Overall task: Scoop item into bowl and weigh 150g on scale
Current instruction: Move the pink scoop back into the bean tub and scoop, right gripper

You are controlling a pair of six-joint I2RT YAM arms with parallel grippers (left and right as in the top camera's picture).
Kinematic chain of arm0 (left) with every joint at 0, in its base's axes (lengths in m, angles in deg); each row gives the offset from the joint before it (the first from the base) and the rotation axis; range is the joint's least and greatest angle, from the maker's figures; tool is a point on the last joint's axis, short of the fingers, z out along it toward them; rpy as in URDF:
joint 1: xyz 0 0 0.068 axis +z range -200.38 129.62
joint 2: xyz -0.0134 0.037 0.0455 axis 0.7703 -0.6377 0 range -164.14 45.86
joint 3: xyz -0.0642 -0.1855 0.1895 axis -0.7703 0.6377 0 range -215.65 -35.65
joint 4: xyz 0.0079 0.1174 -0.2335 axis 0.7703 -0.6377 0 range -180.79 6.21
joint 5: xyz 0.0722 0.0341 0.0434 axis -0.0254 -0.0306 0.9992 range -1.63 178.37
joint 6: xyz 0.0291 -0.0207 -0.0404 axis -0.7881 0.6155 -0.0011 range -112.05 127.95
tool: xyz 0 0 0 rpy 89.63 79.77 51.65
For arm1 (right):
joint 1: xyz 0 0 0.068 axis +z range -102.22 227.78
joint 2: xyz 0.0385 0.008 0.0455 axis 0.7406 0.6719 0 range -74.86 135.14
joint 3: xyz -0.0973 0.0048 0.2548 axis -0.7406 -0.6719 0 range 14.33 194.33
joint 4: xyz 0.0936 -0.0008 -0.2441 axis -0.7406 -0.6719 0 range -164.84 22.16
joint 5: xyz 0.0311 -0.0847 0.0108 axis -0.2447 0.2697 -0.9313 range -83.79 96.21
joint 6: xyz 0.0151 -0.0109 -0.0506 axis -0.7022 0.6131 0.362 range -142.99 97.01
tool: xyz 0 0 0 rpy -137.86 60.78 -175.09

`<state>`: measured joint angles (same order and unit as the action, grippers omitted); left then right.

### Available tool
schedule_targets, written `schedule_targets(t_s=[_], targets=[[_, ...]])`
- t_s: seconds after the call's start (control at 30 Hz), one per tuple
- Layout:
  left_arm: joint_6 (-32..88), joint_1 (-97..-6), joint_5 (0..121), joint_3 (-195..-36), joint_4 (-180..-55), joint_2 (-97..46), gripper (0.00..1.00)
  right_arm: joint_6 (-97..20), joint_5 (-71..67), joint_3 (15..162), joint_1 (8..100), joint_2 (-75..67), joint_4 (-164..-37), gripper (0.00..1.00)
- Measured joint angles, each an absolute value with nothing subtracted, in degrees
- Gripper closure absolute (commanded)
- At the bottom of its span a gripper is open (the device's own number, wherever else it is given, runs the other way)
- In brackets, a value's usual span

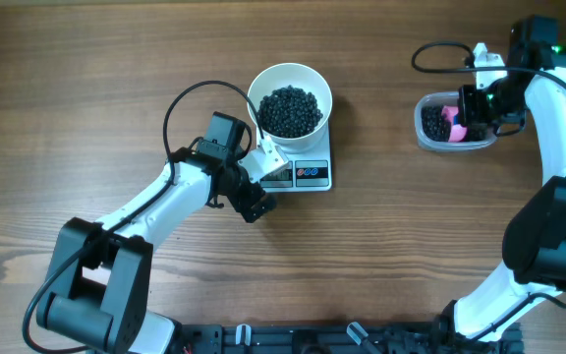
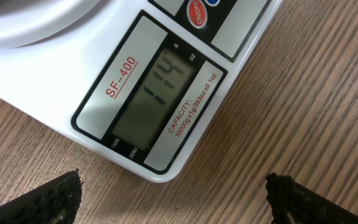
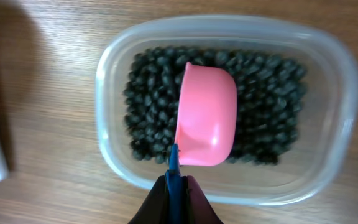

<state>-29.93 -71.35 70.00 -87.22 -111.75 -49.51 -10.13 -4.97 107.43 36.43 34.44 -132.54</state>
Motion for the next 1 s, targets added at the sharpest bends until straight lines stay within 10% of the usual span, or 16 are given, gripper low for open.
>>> schedule_targets(t_s=[1.0], targets=[[-29.93, -71.35, 70.00, -87.22, -111.75, -49.51, 0.00, -12.25, -12.08, 107.47, 26.29, 32.73, -133.26, 0.96]])
